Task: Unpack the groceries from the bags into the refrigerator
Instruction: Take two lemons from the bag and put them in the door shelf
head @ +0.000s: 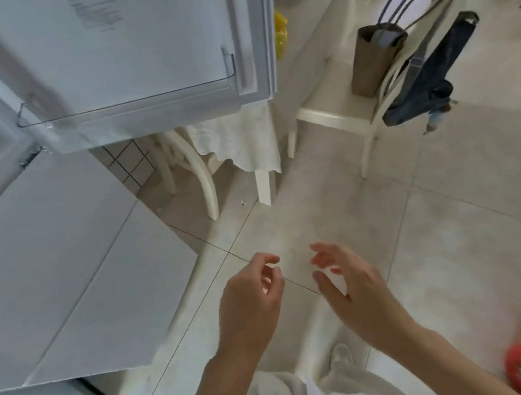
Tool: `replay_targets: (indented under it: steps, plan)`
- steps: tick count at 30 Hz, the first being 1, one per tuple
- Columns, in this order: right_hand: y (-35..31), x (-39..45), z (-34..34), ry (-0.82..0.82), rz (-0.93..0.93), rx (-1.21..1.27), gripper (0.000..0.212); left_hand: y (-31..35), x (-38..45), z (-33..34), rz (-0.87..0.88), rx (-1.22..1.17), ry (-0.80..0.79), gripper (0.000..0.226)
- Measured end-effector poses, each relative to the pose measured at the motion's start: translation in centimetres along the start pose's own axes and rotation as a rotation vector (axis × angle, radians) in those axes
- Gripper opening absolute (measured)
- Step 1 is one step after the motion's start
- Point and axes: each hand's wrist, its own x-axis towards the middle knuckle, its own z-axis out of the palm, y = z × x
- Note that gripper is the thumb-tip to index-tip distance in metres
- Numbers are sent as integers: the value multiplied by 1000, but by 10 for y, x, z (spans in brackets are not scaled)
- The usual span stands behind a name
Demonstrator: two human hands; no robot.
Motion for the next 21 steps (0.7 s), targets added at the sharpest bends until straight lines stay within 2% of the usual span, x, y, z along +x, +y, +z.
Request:
replay_targets:
  steps: [6, 11, 16, 21]
  plan:
    - [74, -10, -73, -1, 85, -52, 34, 61, -13, 97, 26, 47, -186, 14]
    - [122, -7, -111, 47, 195, -52, 34, 87, 0, 136, 41, 97, -317, 15]
    - [152, 24, -130, 52, 275, -43, 33, 105, 51, 154, 48, 135, -343, 13]
    - [173, 90, -149, 43, 272, -34, 32, 113, 126, 167, 17, 128, -316, 12]
